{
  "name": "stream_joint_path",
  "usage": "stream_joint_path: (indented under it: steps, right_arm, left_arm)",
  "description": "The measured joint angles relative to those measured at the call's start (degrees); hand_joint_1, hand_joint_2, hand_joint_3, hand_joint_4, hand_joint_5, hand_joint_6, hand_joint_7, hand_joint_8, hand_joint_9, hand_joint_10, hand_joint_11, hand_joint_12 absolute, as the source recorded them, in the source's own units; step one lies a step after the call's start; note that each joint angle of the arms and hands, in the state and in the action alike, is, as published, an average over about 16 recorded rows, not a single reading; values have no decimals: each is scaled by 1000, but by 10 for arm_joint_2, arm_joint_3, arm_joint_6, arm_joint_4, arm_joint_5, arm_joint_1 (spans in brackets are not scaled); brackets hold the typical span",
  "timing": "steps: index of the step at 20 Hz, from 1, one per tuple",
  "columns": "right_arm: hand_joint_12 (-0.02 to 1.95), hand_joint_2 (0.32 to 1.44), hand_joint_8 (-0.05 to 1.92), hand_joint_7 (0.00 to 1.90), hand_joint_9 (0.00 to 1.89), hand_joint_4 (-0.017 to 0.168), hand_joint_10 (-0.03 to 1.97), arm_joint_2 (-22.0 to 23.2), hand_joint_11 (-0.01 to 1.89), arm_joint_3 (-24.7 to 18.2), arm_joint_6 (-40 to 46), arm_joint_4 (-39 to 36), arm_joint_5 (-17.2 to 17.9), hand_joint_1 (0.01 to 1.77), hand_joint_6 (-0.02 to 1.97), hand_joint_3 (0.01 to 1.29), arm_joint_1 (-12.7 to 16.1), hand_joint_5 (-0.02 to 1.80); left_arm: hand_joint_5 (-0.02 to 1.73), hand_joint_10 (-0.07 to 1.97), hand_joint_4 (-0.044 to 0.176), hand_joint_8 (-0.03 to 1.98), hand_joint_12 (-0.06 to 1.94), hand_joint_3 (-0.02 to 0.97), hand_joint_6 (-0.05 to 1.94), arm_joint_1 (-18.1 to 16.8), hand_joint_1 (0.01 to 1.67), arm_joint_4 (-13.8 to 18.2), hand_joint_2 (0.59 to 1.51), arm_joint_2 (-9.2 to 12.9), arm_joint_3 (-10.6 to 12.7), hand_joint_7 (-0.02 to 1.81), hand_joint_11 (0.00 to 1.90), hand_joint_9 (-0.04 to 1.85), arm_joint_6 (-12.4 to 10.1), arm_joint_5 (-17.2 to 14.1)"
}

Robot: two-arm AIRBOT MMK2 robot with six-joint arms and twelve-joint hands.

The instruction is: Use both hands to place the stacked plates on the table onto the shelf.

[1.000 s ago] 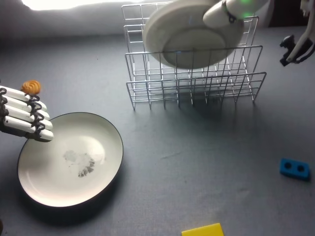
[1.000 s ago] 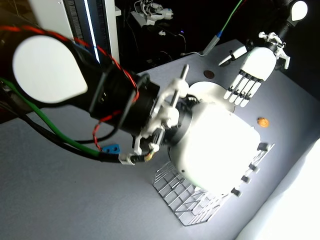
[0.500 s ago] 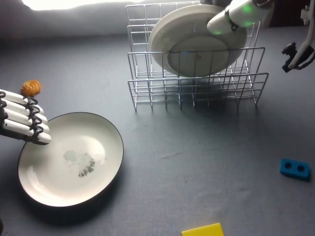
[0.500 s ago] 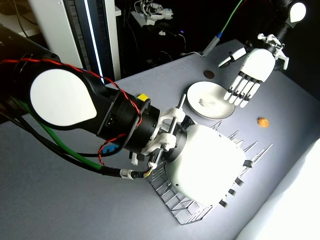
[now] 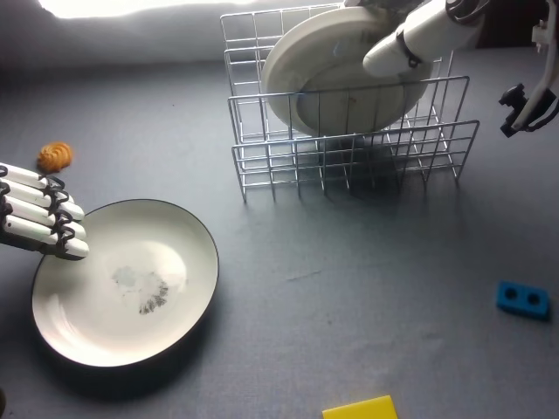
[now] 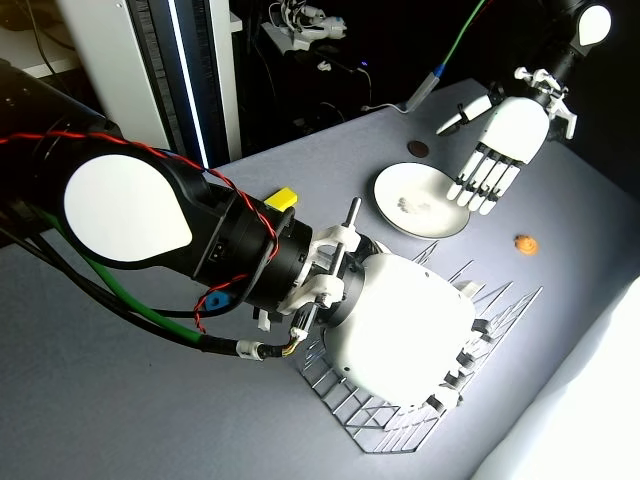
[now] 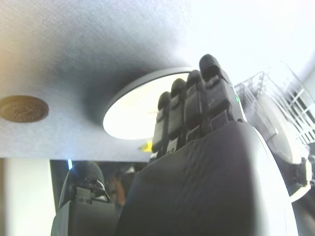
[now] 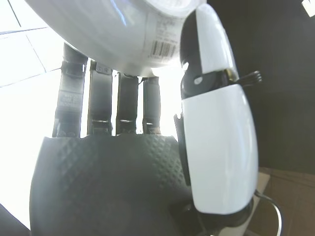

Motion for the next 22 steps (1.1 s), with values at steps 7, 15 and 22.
stream_joint_path:
  steps: [7,15,22]
  right_arm:
    - [1323,1049,54,728,577,-3,439,11,261,-13,-21,5,2,1058,116,14,26,617]
    - [652,1000,17,326,245,-2,167,30,83,-93,-178,11,2,1014,54,15,78,273]
    - [66,949,14,41,31,2,1,19,15,-182,-374,12,0,1051,39,15,84,37]
  left_arm:
    - [105,-24,-1,3,301,15,8,13,22,-8,1095,0,-5,130,17,85,1,7]
    - [108,-28,-2,1,305,14,1,36,22,-15,1089,-2,-14,123,17,74,-1,25]
    - [104,-30,-2,-2,283,15,-1,57,22,-17,1086,-5,-20,112,17,67,-5,33]
